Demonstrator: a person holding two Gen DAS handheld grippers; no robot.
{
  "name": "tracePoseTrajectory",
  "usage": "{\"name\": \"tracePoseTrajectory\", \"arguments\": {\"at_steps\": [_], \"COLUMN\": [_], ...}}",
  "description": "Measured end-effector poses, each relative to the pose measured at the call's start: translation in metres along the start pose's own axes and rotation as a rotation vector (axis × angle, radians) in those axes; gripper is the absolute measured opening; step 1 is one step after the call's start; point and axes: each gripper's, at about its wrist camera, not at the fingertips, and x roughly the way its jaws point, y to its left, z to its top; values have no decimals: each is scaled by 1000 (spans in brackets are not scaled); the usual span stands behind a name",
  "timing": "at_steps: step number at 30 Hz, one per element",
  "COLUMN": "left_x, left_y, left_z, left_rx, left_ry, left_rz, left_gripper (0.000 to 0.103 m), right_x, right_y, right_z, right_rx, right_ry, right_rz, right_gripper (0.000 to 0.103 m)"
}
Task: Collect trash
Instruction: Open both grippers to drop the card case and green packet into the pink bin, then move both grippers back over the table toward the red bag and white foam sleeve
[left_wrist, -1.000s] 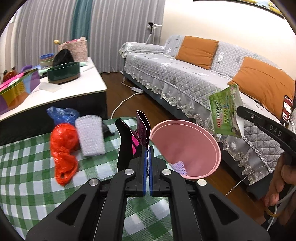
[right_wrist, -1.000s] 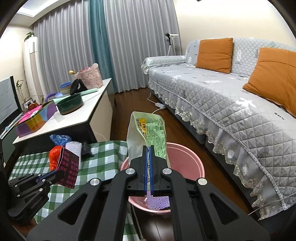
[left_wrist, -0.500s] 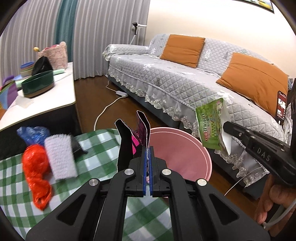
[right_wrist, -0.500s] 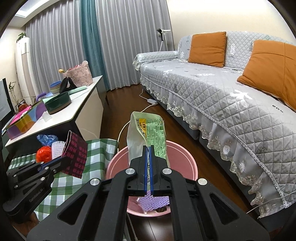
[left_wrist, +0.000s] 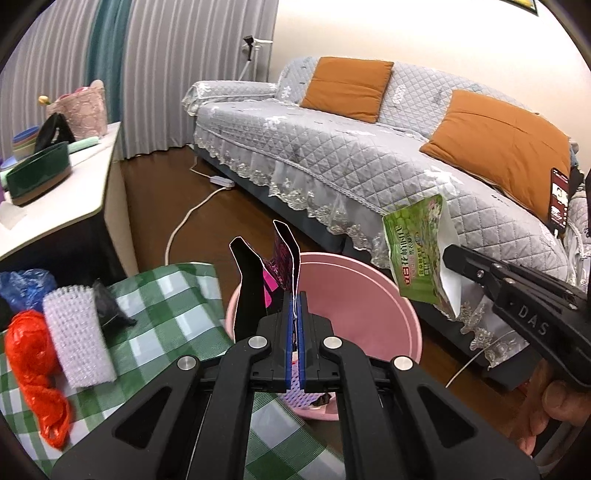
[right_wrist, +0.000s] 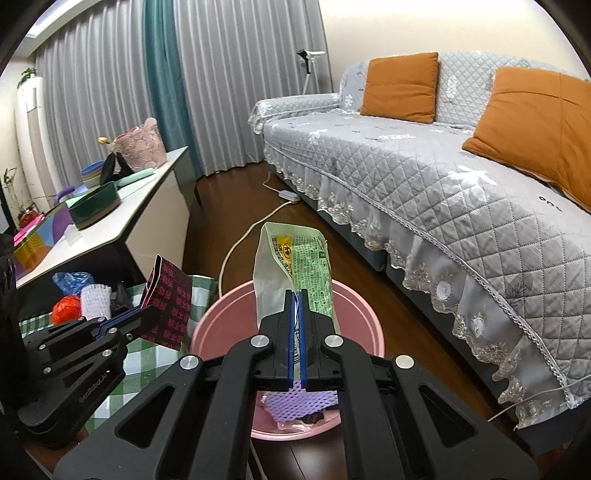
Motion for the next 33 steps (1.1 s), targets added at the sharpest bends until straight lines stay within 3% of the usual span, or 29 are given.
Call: {"name": "tracePoseTrajectory", "arguments": {"at_steps": [1,3,4,5,8,15,18,20,23,25,27,30,33], "left_x": [1,2,2,1,-5,-41,-62,-75,-97,-111,-126,-141,-158], "left_y": [0,1,3,4,5,11,14,16,20,23,28,38,50], "left_z": [1,2,2,2,1,-3,-7,-9,-15,-20,-25,-35,-52], "left_rx": [2,-7,-15,-24,-31,-58,-60,-60,-63,-68,-80,-98,-102], "left_ry": [1,5,7,6,3,-39,-59,-71,-93,-110,-128,-125,-127], "left_rz": [-1,-3,-4,-1,5,62,96,129,179,223,259,257,301], "left_gripper": [3,14,18,24,26,58,62,72,74,82,85,95,95], "right_x": [2,6,6,5,2,-16,-30,-37,-51,-58,-64,-72,-77], "right_y": [-2,-8,-10,-12,-14,-4,2,6,13,18,24,36,50], "right_z": [0,-2,-3,-3,-1,5,9,10,10,11,10,10,8], "right_rx": [7,29,43,54,64,62,61,60,65,60,53,37,23], "right_ry": [10,33,30,27,19,-26,-58,-75,-100,-110,-121,-126,-126], "right_rz": [-5,-27,-44,-52,-53,-46,-42,-37,-15,-6,10,26,57], "right_gripper": [10,42,63,67,67,83,89,92,96,97,98,98,98]}}
